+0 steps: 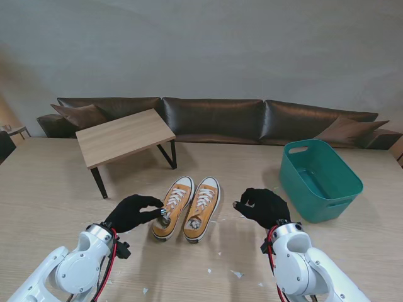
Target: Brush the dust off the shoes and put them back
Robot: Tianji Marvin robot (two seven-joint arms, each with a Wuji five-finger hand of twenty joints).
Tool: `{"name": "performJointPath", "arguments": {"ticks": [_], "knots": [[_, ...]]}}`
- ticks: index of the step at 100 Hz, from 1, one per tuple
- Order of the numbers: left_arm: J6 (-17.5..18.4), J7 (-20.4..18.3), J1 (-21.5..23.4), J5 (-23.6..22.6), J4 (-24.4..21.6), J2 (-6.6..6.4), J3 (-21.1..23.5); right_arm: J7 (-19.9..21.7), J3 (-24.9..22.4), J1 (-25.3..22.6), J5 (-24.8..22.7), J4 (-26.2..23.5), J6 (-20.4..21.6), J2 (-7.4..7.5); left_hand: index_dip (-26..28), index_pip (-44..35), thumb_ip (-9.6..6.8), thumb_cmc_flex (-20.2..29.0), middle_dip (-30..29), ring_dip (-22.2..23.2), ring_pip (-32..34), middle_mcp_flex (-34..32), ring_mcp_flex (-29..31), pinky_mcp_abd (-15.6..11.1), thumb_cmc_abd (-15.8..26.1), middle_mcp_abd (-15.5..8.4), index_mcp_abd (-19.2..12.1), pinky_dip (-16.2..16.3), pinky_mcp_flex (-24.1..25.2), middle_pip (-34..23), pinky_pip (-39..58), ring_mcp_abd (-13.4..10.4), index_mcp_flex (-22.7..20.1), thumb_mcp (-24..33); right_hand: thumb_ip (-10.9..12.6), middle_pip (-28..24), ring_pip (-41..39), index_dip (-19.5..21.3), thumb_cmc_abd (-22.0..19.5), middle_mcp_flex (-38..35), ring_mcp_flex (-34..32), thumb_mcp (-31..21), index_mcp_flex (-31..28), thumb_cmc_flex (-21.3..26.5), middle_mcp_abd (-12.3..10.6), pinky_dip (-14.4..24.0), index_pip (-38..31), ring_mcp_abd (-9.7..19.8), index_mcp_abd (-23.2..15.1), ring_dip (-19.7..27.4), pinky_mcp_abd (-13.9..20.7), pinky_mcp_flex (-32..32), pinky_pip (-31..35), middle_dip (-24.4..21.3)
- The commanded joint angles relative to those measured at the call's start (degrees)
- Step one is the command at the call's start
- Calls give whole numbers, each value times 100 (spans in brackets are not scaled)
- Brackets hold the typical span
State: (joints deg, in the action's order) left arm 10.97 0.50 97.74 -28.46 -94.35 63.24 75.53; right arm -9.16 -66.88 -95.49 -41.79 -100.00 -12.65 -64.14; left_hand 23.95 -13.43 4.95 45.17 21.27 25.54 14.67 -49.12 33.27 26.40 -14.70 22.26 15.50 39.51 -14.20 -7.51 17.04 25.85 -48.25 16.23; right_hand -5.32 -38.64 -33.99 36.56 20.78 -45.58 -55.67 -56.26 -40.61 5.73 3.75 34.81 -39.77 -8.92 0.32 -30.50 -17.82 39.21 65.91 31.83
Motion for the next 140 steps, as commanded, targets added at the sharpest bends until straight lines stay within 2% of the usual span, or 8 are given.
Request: {"name": "performJointPath", "arguments": {"ticks": [1, 36, 61, 77, 90, 94, 99, 140], "knots": [[27, -75, 18, -12, -8, 11, 2, 37, 8, -90, 64, 119, 51, -51, -4, 58, -256, 77, 1, 60, 27, -3, 176, 84, 242, 54, -24, 45, 25, 1, -127, 72, 38, -131, 120, 93, 82, -44, 110, 195, 119, 39, 145, 33, -5, -99, 53, -53, -139, 70, -162, -1256, -94, -99], [29, -22, 64, -367, -174, -14, 36, -404, 10, -15, 187, 396, 445, -129, -48, 157, -253, 102, -21, 41, -31, 175, 52, 48, 142, 26, -125, 49, 70, 50, -138, 11, 247, -130, 104, 64, 124, -32, 162, 105, 112, -66, 54, 66, 95, -47, 73, -124, -63, 79, -234, -1274, -145, -125], [-64, -386, 242, -1214, -552, -155, 234, -313, -65, -99, 229, 219, 450, -118, -150, 265, -226, 76, 303, 341, 213, 479, -77, -153, -284, -95, -655, 216, 112, -67, -36, -191, 570, 176, 94, 71, 134, -33, 148, 90, 98, -83, 70, 65, 116, -28, 91, -127, -41, 82, -236, -1259, -155, -141], [54, -670, 292, -1804, -652, -256, 307, -277, -142, -188, 243, 77, 392, -117, -258, 319, -98, 34, 1009, 1179, 1009, 777, -218, -433, -906, -267, -1190, 885, 47, -248, 292, -425, 887, 1290, 92, 71, 132, -33, 151, 79, 91, -88, 70, 68, 131, -18, 98, -129, -48, 79, -238, -1257, -156, -147], [140, -786, 318, -2280, -676, -319, 302, -256, -160, -201, 251, 54, 354, -116, -394, 350, 44, -21, 1761, 1862, 1968, 780, -211, -716, -1406, -441, -1452, 1653, 247, -544, 1504, -622, 1052, 2086, 91, 73, 125, -32, 143, 75, 78, -90, 55, 71, 136, -9, 99, -138, -39, 75, -247, -1249, -152, -150], [134, -828, 319, -2306, -674, -328, 281, -241, -162, -205, 270, 48, 345, -116, -415, 341, 68, 5, 1868, 1919, 2072, 788, -244, -766, -1460, -449, -1463, 1598, 432, -563, 1957, -635, 1052, 2167, 90, 74, 124, -32, 144, 76, 79, -90, 52, 77, 137, -7, 100, -141, -35, 74, -249, -1248, -152, -151], [116, -874, 324, -2345, -673, -338, 254, -230, -162, -211, 279, 41, 338, -115, -478, 366, 88, 44, 1966, 1922, 2144, 879, -319, -850, -1544, -458, -1493, 967, 748, -548, 2816, -663, 1105, 2280, 89, 74, 123, -33, 146, 75, 79, -88, 49, 75, 141, -3, 102, -141, -36, 73, -250, -1247, -150, -152], [-214, -1113, 268, -2654, -554, -396, -59, -163, -163, -236, 319, 9, 326, -108, -354, 130, 92, 94, 2229, 2195, 2551, 1061, -478, -1008, -1618, -481, -1572, 728, 977, -686, 3772, -728, 833, 2414, 91, 69, 111, -31, 132, 65, 58, -82, 29, 73, 151, 7, 104, -130, -18, 69, -251, -1235, -145, -155]]}}
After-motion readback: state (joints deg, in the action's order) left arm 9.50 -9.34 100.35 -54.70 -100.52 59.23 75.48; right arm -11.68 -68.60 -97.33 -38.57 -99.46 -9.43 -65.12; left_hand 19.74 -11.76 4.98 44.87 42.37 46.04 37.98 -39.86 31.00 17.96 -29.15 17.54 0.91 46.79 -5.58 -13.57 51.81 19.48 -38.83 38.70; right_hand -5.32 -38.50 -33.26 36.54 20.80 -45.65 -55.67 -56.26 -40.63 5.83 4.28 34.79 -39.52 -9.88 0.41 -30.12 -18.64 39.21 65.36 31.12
